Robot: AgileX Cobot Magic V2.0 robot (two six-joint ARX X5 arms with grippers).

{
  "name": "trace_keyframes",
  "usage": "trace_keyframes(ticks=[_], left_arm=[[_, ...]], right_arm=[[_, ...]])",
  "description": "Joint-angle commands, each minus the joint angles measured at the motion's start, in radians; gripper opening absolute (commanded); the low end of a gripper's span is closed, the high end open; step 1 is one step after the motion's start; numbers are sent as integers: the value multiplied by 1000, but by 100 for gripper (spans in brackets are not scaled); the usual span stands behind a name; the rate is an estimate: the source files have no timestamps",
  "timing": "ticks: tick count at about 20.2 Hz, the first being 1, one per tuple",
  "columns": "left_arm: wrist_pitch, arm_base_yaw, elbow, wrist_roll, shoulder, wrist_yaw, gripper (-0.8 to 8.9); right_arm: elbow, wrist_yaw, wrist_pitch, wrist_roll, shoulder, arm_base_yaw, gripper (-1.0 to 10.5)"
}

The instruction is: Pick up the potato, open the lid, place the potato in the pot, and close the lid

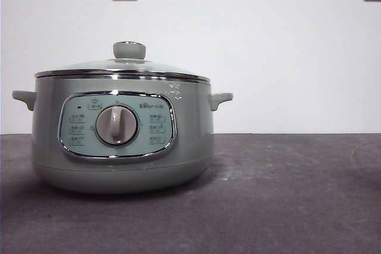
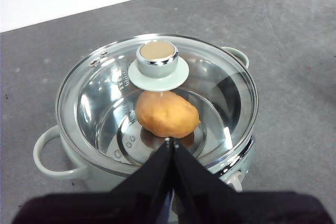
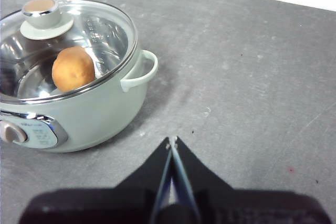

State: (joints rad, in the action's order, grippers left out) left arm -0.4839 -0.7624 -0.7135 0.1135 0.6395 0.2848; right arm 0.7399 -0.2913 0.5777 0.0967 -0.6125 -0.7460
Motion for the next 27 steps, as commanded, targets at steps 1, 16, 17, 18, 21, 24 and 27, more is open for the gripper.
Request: trace_keyframes(ticks=[1,16,17,18,21,24,27], left_arm=[[0,-2,3,6,-1,2,-3],[324,578,283,-235,-402,-302,-3],[354,599,326,-237,-426,-322,-3],[365,616,364,-237,-445,-334,-3],[394,653,458,-237,-493,-370,-3],[412,668,523,-237,-546,-370,-3],[410,672,573,-236,-590,-369,-3]], right_arm=[[-7,-3,-6,0,5,0,-16],[-6,-3,-6,0,5,0,-16],[-7,-3,-6,0,5,0,-16],[-6,-3,-6,0,5,0,-16],[-6,-3,-6,0,5,0,-16],[-6,-3,-6,0,5,0,-16],[-6,-3,-6,0,5,0,-16]])
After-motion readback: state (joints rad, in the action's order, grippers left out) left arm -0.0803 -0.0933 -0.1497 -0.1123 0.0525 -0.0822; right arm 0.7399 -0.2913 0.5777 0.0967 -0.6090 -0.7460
